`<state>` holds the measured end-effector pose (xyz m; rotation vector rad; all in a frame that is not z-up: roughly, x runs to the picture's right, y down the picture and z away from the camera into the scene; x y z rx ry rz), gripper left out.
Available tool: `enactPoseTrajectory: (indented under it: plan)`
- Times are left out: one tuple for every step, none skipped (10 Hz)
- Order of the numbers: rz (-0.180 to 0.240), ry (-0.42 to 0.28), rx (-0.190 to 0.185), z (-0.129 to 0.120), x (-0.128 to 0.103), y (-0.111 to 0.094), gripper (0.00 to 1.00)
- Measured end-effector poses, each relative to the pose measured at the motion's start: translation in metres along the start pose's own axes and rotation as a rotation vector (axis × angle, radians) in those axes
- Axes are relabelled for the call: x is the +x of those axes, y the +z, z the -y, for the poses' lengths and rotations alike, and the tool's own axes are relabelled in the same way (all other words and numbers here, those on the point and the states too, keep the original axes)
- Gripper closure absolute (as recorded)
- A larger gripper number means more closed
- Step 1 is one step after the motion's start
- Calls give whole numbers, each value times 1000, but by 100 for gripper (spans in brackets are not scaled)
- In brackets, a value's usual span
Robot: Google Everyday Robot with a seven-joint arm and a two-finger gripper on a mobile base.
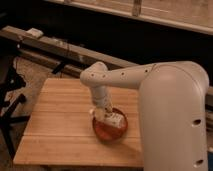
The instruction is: Place the bottle in the ceramic bowl
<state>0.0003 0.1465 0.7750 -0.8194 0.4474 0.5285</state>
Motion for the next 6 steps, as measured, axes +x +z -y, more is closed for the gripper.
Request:
enactPoseTrajectory:
  plan:
    - [0, 0, 0, 0, 0, 0, 20]
    - [0, 3, -1, 1, 1, 0, 20]
    - [-1, 4, -1, 1, 2, 1, 20]
    - [-1, 4, -1, 1, 1, 1, 20]
    - [-1, 1, -1, 0, 0, 0, 20]
    - [-1, 1, -1, 0, 0, 0, 20]
